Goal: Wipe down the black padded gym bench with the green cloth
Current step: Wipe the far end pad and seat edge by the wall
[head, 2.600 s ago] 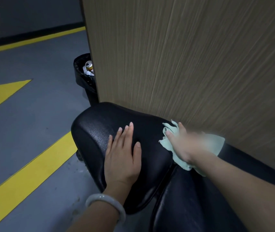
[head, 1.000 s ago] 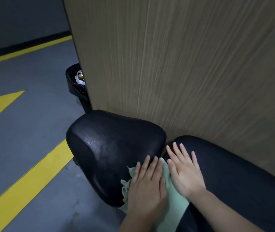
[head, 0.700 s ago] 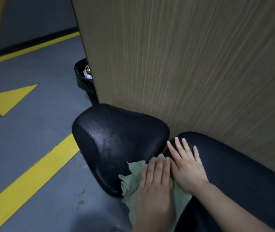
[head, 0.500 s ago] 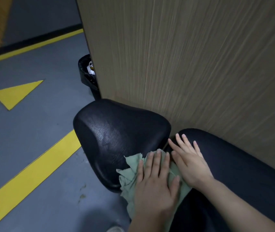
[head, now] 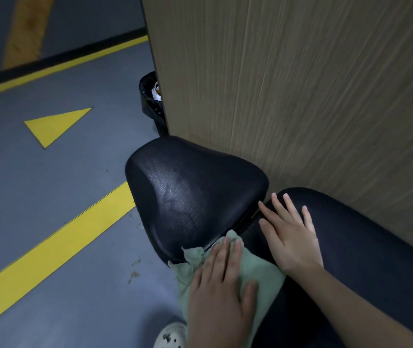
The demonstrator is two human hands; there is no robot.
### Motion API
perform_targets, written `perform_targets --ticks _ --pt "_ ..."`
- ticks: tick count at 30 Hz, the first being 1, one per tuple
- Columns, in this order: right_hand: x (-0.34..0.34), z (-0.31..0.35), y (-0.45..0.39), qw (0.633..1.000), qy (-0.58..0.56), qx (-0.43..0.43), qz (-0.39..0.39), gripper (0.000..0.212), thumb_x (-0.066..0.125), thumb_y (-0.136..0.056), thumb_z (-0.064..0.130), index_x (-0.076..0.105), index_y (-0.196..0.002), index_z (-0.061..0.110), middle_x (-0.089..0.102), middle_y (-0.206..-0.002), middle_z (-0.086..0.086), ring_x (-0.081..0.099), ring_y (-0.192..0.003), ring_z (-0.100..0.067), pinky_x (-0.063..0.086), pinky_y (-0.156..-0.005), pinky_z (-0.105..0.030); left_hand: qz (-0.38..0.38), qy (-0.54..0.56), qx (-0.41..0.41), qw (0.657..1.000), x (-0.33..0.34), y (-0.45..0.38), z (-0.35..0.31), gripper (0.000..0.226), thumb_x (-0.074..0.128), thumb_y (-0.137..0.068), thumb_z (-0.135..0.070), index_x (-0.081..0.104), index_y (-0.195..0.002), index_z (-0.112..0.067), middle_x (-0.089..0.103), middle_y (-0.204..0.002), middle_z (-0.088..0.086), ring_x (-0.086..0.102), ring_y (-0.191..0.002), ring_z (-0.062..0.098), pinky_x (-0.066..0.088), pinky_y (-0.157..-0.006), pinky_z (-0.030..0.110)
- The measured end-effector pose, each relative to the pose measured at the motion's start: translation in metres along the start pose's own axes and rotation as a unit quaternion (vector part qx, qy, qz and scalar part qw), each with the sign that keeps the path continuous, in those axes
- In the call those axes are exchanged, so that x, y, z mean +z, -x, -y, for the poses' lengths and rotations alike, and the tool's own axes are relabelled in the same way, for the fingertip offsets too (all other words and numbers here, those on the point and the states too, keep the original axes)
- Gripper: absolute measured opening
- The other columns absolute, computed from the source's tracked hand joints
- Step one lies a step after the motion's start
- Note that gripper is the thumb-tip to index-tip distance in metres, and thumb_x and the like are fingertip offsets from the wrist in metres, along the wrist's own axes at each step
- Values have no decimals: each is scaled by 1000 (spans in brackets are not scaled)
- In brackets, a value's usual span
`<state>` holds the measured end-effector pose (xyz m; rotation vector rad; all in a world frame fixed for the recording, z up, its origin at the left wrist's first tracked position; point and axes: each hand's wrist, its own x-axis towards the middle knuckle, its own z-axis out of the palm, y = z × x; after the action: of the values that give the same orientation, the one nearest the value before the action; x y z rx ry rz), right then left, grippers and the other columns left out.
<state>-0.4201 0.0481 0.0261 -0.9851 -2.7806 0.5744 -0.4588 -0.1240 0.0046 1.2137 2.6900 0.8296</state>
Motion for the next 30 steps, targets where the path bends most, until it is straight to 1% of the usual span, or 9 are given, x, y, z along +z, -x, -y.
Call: perform_targets --ticks 5,7,9,11,13,17,22,26,30 --pt "0 0 -2 999 41 -4 10 77 -5 -81 64 24 -148 39 5 -158 15 -16 -144 -2 -17 -116 -34 -24 -13 -15 1000 2 4 1 65 45 -78 -54 46 -137 -26 58 -132 1 52 -113 15 37 -84 28" --pt "1 1 -3 998 54 -4 14 79 -7 -79 64 22 -149 39 2 -158 15 -18 -143 -2 -17 -116 -35 -33 -31 -24 999 5 5 1 65 45 -76 -55 45 -136 -28 61 -126 3 53 -107 18 42 -81 31" --pt "2 1 -3 998 64 -4 17 79 -8 -79 64 21 -149 39 0 -157 16 -18 -143 -3 -17 -116 -36 -34 -44 -56 997 6 5 -1 68 45 -74 -56 45 -136 -29 63 -117 6 53 -98 22 51 -71 38" --pt "3 1 -3 997 70 -6 17 79 -7 -80 64 21 -149 39 -1 -156 16 -18 -144 -3 -16 -116 -37 -32 -43 -95 994 6 3 -3 71 44 -72 -56 44 -137 -28 62 -109 8 51 -89 25 51 -59 40" --pt "4 1 -4 997 75 -9 15 78 -5 -81 64 22 -149 38 2 -158 15 -16 -144 -4 -15 -117 -38 -27 -56 -98 993 7 2 -5 71 43 -74 -55 43 -138 -26 61 -106 11 51 -83 28 49 -57 41" --pt "5 1 -4 996 84 -8 11 78 -5 -81 64 22 -150 37 5 -159 13 -15 -144 -4 -15 -116 -37 -6 -78 -88 993 9 -9 -9 66 41 -79 -51 48 -138 -23 60 -112 16 56 -80 32 48 -55 43" --pt "5 1 -4 998 69 -9 -1 76 -2 -84 62 28 -149 35 10 -159 13 -10 -145 -4 -12 -118 -37 6 -59 -124 991 10 -37 -14 61 38 -83 -47 56 -134 -21 61 -116 12 55 -70 29 44 -47 38" --pt "5 1 -4 998 63 -10 -5 74 -1 -86 61 29 -148 36 12 -158 14 -9 -145 -3 -11 -118 -36 0 -48 -116 992 6 -31 -12 59 39 -84 -48 53 -137 -24 58 -119 10 57 -76 26 47 -49 39" --pt "4 2 -3 998 59 -10 -8 73 1 -87 62 32 -147 35 13 -158 14 -7 -146 -3 -10 -118 -36 -12 -9 -105 994 -2 -13 0 58 40 -83 -48 45 -139 -32 51 -131 6 59 -88 21 50 -49 40"
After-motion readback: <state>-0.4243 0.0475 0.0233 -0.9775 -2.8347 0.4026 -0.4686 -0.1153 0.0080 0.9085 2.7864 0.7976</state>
